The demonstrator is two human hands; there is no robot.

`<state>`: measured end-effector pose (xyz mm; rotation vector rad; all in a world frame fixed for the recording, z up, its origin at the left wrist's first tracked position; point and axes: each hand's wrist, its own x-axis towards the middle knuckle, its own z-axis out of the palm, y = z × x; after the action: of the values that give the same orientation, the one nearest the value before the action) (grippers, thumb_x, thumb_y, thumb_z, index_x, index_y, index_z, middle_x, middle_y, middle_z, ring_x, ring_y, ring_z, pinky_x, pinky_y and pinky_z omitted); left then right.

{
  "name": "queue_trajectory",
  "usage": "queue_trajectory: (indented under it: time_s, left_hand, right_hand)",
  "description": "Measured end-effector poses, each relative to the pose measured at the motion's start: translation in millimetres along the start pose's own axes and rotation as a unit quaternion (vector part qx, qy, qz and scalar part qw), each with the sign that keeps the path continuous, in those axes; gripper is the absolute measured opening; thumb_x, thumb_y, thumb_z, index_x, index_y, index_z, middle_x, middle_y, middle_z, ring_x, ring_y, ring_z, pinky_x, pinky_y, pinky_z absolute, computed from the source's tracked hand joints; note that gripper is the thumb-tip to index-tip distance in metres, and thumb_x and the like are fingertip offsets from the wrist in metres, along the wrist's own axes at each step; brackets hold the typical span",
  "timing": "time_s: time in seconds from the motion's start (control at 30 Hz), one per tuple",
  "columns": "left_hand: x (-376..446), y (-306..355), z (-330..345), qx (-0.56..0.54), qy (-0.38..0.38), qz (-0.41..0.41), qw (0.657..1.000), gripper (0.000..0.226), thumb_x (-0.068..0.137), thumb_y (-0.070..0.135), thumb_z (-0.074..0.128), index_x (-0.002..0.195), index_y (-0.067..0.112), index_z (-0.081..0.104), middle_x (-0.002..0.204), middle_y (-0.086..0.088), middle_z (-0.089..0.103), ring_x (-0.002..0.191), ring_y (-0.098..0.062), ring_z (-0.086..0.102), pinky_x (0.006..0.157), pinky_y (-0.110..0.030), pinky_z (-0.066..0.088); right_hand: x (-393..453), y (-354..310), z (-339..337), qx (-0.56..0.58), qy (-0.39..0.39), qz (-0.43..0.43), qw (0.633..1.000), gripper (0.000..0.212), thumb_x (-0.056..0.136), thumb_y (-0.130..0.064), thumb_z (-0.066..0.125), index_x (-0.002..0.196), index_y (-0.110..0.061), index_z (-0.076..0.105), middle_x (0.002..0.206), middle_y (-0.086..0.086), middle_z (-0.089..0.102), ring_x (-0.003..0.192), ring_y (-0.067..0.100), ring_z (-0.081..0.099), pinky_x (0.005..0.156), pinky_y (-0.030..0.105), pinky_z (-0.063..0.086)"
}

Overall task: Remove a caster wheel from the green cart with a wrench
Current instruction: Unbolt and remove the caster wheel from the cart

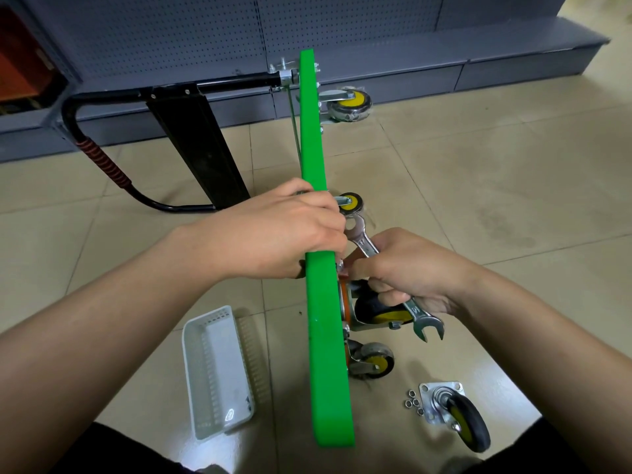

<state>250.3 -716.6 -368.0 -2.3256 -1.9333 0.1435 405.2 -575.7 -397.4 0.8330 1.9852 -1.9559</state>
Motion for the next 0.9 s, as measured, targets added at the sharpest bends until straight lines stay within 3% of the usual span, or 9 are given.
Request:
queue_trajectory:
  time_s: [0.13, 0.33, 0.4, 0.5, 0.6, 0.67, 0.73, 0.8, 0.9]
  left_hand:
    - [-1, 0, 0, -0.002, 0.006, 0.002, 1.000, 0.030, 0.078, 0.030, 0.074, 0.105, 0.037, 0.064, 0.108, 0.019, 0.060, 0.124, -0.009, 0.046, 0.107, -0.038, 0.034]
    - [0, 0, 0, -0.004, 0.008, 0.002, 1.000, 0.031, 0.076, 0.030, 0.076, 0.105, 0.038, 0.065, 0.107, 0.019, 0.061, 0.123, -0.010, 0.047, 0.107, -0.040, 0.035]
    - [-1, 0, 0, -0.009, 0.012, 0.002, 1.000, 0.030, 0.076, 0.029, 0.076, 0.103, 0.038, 0.065, 0.106, 0.019, 0.061, 0.123, -0.011, 0.048, 0.106, -0.039, 0.035]
    - [-1, 1, 0, -0.008, 0.017, 0.002, 1.000, 0.029, 0.076, 0.028, 0.076, 0.101, 0.037, 0.064, 0.104, 0.019, 0.060, 0.122, -0.010, 0.048, 0.106, -0.039, 0.035]
    - [-1, 2, 0, -0.004, 0.016, 0.005, 1.000, 0.029, 0.075, 0.027, 0.075, 0.100, 0.035, 0.064, 0.104, 0.018, 0.060, 0.122, -0.011, 0.048, 0.105, -0.039, 0.036]
    - [-1, 1, 1, -0.003, 0.018, 0.004, 1.000, 0.029, 0.075, 0.027, 0.075, 0.100, 0.035, 0.064, 0.104, 0.017, 0.061, 0.122, -0.012, 0.049, 0.104, -0.040, 0.037]
    - [-1, 1, 1, -0.006, 0.020, 0.004, 1.000, 0.029, 0.075, 0.027, 0.076, 0.101, 0.034, 0.064, 0.104, 0.017, 0.061, 0.121, -0.012, 0.049, 0.104, -0.040, 0.038]
    - [-1, 1, 1, -0.009, 0.019, 0.005, 1.000, 0.030, 0.075, 0.026, 0.076, 0.101, 0.035, 0.063, 0.104, 0.017, 0.061, 0.121, -0.011, 0.049, 0.103, -0.040, 0.038]
    - [-1, 1, 1, -0.012, 0.019, 0.004, 1.000, 0.030, 0.074, 0.027, 0.076, 0.100, 0.035, 0.064, 0.104, 0.017, 0.061, 0.121, -0.011, 0.049, 0.104, -0.041, 0.037]
  right_hand:
    - [-1, -2, -3, 0.010, 0.000, -0.015, 1.000, 0.016, 0.089, 0.014, 0.051, 0.090, 0.002, 0.061, 0.058, 0.007, 0.039, 0.039, 0.010, 0.022, 0.036, 0.017, 0.016]
    - [0, -1, -2, 0.009, -0.008, 0.001, 1.000, 0.015, 0.088, 0.014, 0.054, 0.091, -0.001, 0.058, 0.049, 0.002, 0.033, 0.037, 0.010, 0.022, 0.035, 0.017, 0.016]
    - [-1, -2, -4, 0.022, -0.010, -0.015, 1.000, 0.018, 0.089, 0.012, 0.057, 0.098, -0.004, 0.058, 0.061, 0.010, 0.039, 0.038, 0.010, 0.024, 0.035, 0.018, 0.017]
    - [-4, -3, 1, 0.022, -0.018, -0.033, 0.999, 0.016, 0.089, 0.010, 0.062, 0.087, -0.006, 0.059, 0.075, 0.018, 0.048, 0.036, 0.009, 0.033, 0.034, 0.018, 0.018]
    - [-5, -3, 6, 0.024, -0.001, -0.050, 0.998, 0.020, 0.090, 0.008, 0.064, 0.080, -0.007, 0.058, 0.068, 0.013, 0.052, 0.033, 0.005, 0.037, 0.033, 0.017, 0.021]
    - [-5, -1, 7, 0.016, -0.002, -0.051, 0.999, 0.016, 0.095, 0.002, 0.063, 0.081, -0.005, 0.058, 0.053, 0.000, 0.055, 0.033, 0.005, 0.033, 0.034, 0.017, 0.020]
    - [-4, 0, 8, 0.006, 0.001, -0.042, 0.999, 0.015, 0.098, -0.010, 0.063, 0.087, -0.002, 0.058, 0.044, -0.007, 0.044, 0.036, 0.008, 0.025, 0.037, 0.020, 0.017]
    - [-4, -1, 6, -0.007, 0.003, -0.034, 0.999, 0.015, 0.098, -0.016, 0.065, 0.092, -0.003, 0.059, 0.045, -0.004, 0.040, 0.039, 0.010, 0.023, 0.038, 0.021, 0.017]
    - [-7, -4, 3, -0.008, -0.005, -0.042, 0.999, 0.009, 0.095, -0.004, 0.066, 0.092, -0.006, 0.058, 0.065, 0.012, 0.054, 0.035, 0.007, 0.033, 0.034, 0.018, 0.021]
